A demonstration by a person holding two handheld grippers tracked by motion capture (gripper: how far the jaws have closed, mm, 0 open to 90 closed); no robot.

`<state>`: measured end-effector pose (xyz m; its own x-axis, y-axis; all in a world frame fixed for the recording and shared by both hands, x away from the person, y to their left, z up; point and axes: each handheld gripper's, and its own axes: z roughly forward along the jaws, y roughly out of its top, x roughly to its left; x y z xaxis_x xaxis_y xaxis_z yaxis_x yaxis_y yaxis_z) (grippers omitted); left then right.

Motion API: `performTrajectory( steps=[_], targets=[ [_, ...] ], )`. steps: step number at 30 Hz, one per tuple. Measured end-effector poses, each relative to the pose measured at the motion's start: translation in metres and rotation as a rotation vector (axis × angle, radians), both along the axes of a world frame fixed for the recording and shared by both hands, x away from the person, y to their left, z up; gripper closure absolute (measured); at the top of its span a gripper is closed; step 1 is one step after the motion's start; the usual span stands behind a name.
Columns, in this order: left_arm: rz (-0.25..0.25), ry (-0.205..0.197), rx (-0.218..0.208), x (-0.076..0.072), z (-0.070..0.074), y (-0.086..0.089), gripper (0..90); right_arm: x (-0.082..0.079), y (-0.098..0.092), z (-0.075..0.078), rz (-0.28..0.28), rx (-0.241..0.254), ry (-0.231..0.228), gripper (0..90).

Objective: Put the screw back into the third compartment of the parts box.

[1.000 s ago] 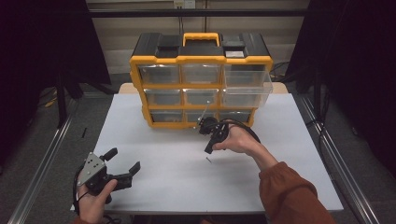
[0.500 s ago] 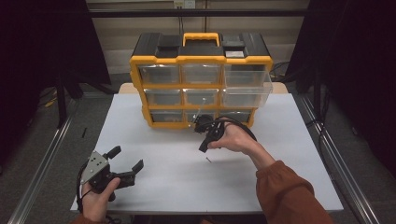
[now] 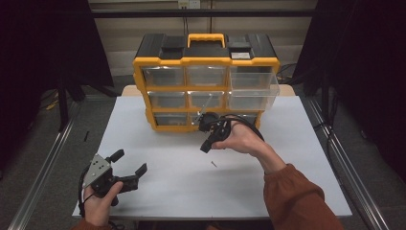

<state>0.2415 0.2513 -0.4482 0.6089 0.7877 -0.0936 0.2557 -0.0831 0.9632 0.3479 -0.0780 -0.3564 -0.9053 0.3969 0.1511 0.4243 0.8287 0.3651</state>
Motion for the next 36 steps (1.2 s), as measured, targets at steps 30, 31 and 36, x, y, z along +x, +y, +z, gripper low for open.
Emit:
performTrajectory(
  steps=[30,31,36],
  targets=[
    [0.001,0.005,0.002,0.000,0.000,0.001,2.8,-0.010,-0.007,0.087,0.010,0.131,-0.115,85.8],
    [0.001,0.005,0.002,0.000,0.000,0.001,2.8,-0.010,-0.007,0.090,0.012,0.137,-0.120,85.8],
    [0.000,0.004,0.002,0.000,0.000,0.001,2.8,-0.008,-0.010,0.106,0.015,0.167,-0.148,85.8]
  ],
)
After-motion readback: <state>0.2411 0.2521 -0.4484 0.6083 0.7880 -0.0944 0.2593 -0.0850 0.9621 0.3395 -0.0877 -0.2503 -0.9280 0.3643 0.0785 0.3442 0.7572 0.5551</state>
